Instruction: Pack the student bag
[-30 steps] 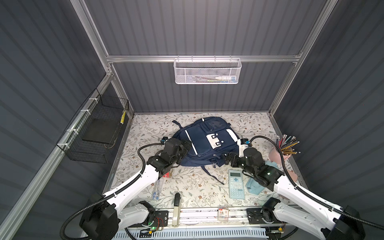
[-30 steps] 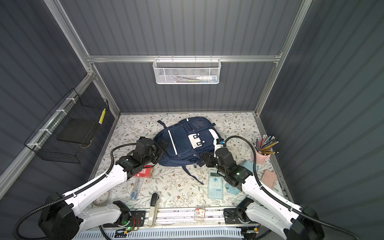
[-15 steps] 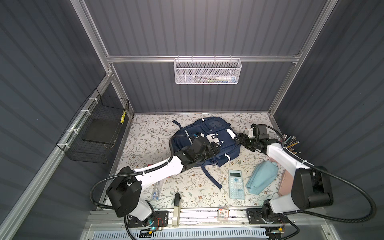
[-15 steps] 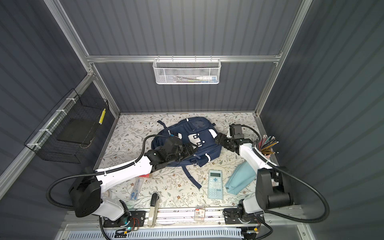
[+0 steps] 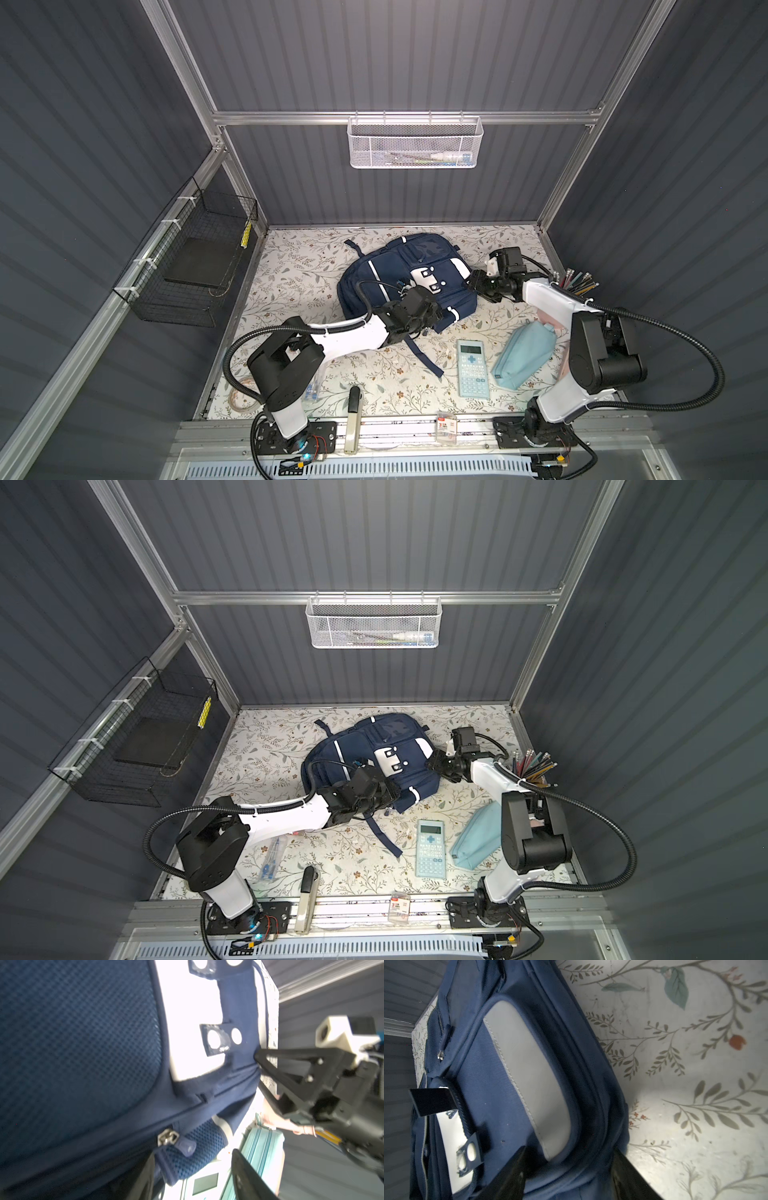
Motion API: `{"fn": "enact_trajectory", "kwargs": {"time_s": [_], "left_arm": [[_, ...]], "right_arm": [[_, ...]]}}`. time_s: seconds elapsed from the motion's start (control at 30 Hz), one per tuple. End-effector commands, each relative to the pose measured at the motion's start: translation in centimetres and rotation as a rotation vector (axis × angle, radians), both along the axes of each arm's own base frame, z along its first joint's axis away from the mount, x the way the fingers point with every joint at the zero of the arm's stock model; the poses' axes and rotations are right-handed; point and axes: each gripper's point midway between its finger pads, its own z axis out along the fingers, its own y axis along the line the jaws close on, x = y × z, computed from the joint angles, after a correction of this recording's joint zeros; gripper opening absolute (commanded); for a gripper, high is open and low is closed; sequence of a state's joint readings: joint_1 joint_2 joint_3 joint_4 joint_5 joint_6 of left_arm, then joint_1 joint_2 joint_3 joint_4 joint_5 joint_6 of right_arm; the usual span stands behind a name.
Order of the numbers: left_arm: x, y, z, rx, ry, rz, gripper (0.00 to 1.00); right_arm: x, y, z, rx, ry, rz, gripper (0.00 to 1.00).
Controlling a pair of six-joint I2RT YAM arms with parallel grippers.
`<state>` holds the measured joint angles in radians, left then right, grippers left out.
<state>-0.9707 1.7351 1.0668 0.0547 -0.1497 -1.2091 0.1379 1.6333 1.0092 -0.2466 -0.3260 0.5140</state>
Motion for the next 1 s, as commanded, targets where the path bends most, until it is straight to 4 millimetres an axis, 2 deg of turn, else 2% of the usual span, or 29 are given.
{"fn": "enact_trajectory", "kwargs": {"time_s": [0.0,0.03,0.17,0.3,0.37,0.43,0.5,0.57,0.6,0.67,0.8,0.87,0.97], "left_arm": [[0.5,0.0,-1.6,-0.050,0.026,0.064,0.52],[0.7,0.2,-2.0,-0.062,0.035,0.085,0.49],[1.7,0.1,-1.8,-0.058,0.011,0.107,0.49],[2.0,-0.6,-3.3,-0.049,0.051,0.120,0.47],[1.8,-1.1,-4.3,-0.070,0.088,0.128,0.51],[1.8,-1.1,-5.2,-0.079,0.118,0.157,0.49],[2.0,-1.1,-5.3,-0.101,0.114,0.174,0.47],[2.2,-0.7,-5.4,-0.069,0.104,0.184,0.36],[2.3,-0.5,-5.3,-0.059,0.091,0.189,0.34],[2.2,-0.1,-5.7,-0.041,0.096,0.196,0.21],[2.1,0.8,-5.4,-0.025,0.080,0.202,0.06],[1.9,1.1,-5.0,-0.008,0.074,0.194,0.01],[1.4,1.5,-4.4,-0.001,0.074,0.176,0.00]], "right_arm": [[-1.4,0.9,-0.7,0.016,0.024,0.043,0.62],[-1.5,1.0,-0.9,0.022,0.025,0.043,0.62],[-2.0,1.5,-1.3,0.055,0.023,0.050,0.61],[-2.7,2.1,-1.7,0.063,0.024,0.060,0.60],[-3.1,2.8,-1.8,0.065,0.025,0.075,0.56],[-3.6,3.6,-2.0,0.074,0.029,0.100,0.50],[-4.0,3.8,-2.3,0.082,0.033,0.103,0.48],[-4.4,3.6,-2.5,0.074,0.034,0.098,0.46],[-4.5,3.4,-2.6,0.067,0.035,0.093,0.46],[-4.7,3.2,-2.6,0.054,0.033,0.091,0.45],[-4.8,2.5,-2.4,0.025,0.023,0.076,0.43],[-4.6,2.1,-2.2,0.021,0.018,0.067,0.41],[-4.0,0.6,-2.2,-0.011,0.015,0.018,0.36]]}}
